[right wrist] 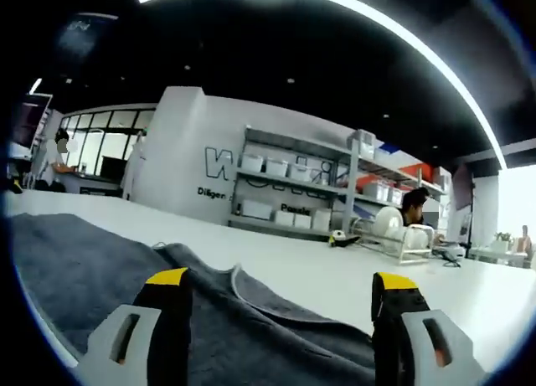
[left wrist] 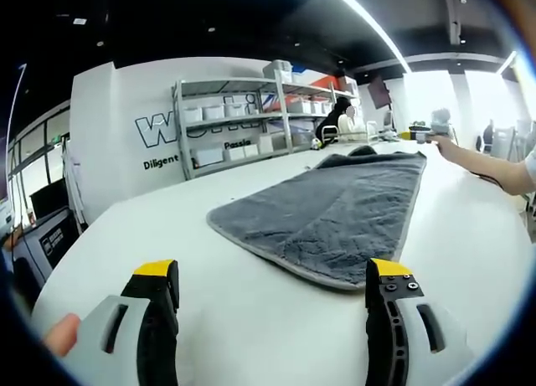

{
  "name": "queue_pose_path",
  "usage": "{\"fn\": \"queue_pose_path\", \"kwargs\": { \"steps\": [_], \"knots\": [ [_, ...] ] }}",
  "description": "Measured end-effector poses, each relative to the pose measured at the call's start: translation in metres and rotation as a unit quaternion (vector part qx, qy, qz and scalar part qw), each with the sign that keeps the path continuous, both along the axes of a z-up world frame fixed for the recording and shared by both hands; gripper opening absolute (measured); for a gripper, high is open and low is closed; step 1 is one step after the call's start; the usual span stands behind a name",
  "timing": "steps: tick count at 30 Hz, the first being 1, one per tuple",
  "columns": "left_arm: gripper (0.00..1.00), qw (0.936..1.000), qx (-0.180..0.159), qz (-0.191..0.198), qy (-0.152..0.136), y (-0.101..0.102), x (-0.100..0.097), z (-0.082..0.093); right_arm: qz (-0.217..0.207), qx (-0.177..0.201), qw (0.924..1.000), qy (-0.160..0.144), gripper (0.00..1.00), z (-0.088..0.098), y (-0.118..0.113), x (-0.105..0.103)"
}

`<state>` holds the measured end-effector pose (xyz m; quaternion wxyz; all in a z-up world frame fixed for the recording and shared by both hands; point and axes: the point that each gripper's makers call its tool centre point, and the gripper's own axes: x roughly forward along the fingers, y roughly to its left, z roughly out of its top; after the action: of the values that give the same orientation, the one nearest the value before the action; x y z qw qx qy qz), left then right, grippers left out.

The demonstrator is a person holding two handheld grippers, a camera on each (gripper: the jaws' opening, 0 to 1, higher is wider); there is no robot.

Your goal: Open the folded towel by lifting each exposed corner and separating the folded layers until the towel lies flat within the target outline without major curled edges

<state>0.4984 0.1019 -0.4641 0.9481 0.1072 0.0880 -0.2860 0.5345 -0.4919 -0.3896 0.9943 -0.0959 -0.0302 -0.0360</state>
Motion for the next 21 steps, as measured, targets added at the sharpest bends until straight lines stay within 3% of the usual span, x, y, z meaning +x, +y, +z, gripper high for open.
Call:
{"fn": "queue_pose_path", "kwargs": {
  "steps": [2, 8, 14, 18, 21],
  "knots": [
    [0.91, 1.0000, -0.002, -0.001, 0.000, 0.000, 0.000, 0.000, 0.026, 0.001, 0.9996, 0.007, 0.99, -0.004, 0.015, 0.006],
    [0.91, 1.0000, 0.000, -0.006, 0.002, -0.004, -0.002, -0.001, 0.112, 0.019, 0.9918, 0.060, 0.99, -0.038, 0.070, 0.023],
    [0.91, 0.9997, -0.005, -0.026, 0.001, -0.012, -0.006, 0.000, 0.123, -0.037, 0.9882, 0.084, 0.99, -0.055, 0.092, 0.027],
    [0.91, 0.9989, -0.011, -0.046, 0.007, -0.020, -0.010, -0.003, 0.125, -0.046, 0.9870, 0.090, 0.99, -0.058, 0.096, 0.028],
    [0.91, 0.9980, -0.014, -0.059, 0.017, -0.027, -0.015, -0.007, 0.115, -0.046, 0.9894, 0.076, 0.99, -0.052, 0.091, 0.027]
  ]
}}
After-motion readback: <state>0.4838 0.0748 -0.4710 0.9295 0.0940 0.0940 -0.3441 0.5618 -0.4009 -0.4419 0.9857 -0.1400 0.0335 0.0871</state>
